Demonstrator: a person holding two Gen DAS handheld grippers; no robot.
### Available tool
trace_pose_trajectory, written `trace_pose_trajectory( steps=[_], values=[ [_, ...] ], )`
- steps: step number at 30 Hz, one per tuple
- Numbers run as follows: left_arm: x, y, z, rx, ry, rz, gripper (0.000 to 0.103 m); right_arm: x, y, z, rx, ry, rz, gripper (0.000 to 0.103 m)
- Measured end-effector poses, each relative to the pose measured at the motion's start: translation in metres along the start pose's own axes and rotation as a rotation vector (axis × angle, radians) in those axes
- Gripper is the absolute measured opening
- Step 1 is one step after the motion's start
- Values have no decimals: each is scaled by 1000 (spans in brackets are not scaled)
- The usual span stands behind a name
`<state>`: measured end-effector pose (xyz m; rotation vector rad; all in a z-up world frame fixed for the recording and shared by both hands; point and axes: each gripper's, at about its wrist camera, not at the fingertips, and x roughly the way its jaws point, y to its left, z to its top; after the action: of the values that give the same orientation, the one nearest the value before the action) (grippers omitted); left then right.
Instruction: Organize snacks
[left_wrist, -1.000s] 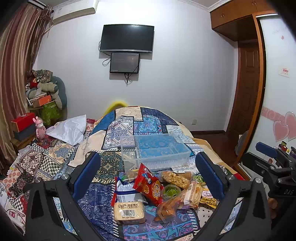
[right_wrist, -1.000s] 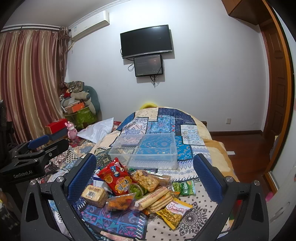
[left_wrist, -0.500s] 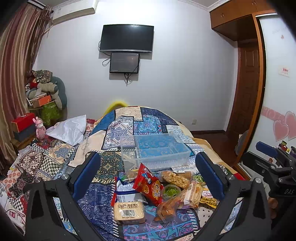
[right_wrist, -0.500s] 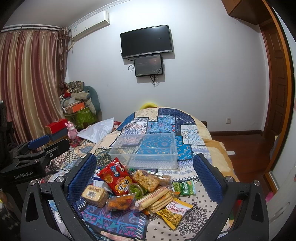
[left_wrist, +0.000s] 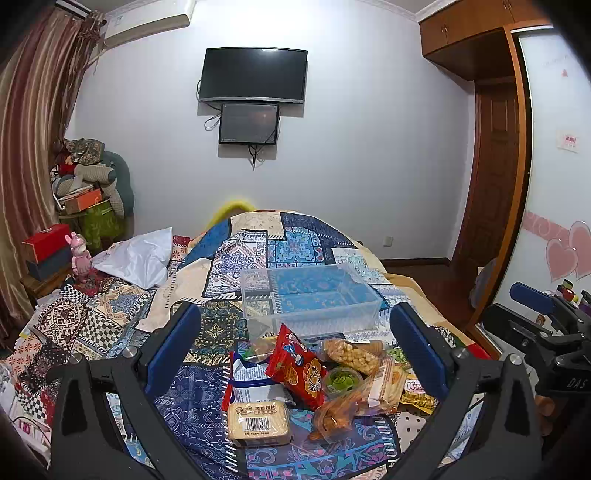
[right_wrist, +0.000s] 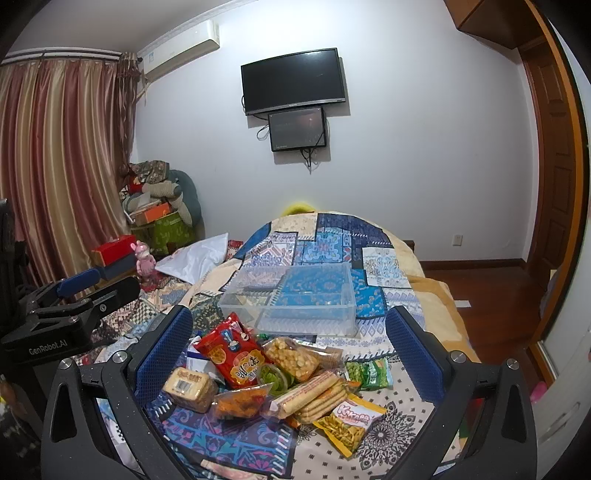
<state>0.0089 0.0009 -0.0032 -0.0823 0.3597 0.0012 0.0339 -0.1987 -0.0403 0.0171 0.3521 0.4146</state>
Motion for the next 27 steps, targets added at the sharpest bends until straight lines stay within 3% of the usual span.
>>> trace_pose_trajectory(
  steps=[14, 19, 27],
  values=[
    [24, 11, -7, -25, 39, 6, 103, 23, -12, -7, 14, 57, -24, 103],
    [48, 27, -13, -56, 122, 1, 103, 41, -23, -14, 37, 120, -29, 103],
    [96, 43, -31, -49, 285, 63, 103, 72, -40, -27, 66, 221, -30, 103]
  ],
)
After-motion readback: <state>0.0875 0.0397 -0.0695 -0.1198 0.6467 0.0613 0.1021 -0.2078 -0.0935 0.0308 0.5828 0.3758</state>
